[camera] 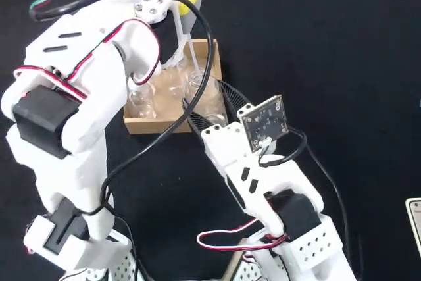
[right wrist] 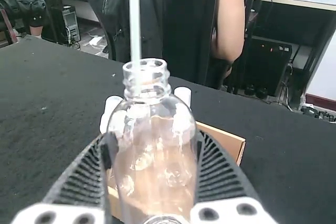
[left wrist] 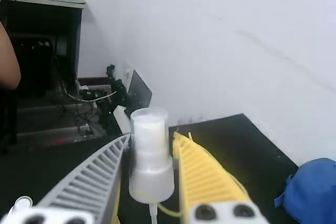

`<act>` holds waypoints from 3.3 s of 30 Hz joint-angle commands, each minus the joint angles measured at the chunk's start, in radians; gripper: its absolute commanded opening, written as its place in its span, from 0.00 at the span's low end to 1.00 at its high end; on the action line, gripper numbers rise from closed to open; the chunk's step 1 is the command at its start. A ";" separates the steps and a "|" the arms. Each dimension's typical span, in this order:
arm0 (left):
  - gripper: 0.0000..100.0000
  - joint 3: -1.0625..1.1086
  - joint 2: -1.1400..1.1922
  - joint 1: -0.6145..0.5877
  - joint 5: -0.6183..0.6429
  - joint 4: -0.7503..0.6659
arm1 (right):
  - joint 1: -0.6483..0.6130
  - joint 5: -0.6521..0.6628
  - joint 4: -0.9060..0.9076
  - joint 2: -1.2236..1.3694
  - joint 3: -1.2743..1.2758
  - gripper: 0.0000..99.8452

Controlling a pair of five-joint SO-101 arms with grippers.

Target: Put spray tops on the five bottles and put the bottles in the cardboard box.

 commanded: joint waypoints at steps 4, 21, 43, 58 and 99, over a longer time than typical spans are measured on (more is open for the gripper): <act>0.05 -0.001 -0.015 0.002 -0.038 -0.092 | -0.012 -0.006 -0.035 -0.028 -0.008 0.01; 0.05 0.010 -0.003 0.048 -0.106 0.075 | -0.012 -0.009 -0.035 -0.028 -0.010 0.01; 0.28 0.176 -0.101 0.064 -0.114 0.307 | -0.009 -0.011 -0.035 -0.028 -0.002 0.01; 0.18 0.486 -0.269 -0.562 -0.114 0.278 | 0.140 -0.166 -0.672 0.134 0.269 0.01; 0.18 2.009 -0.269 -0.769 -0.018 -1.036 | 0.117 -0.164 -1.410 1.348 0.008 0.01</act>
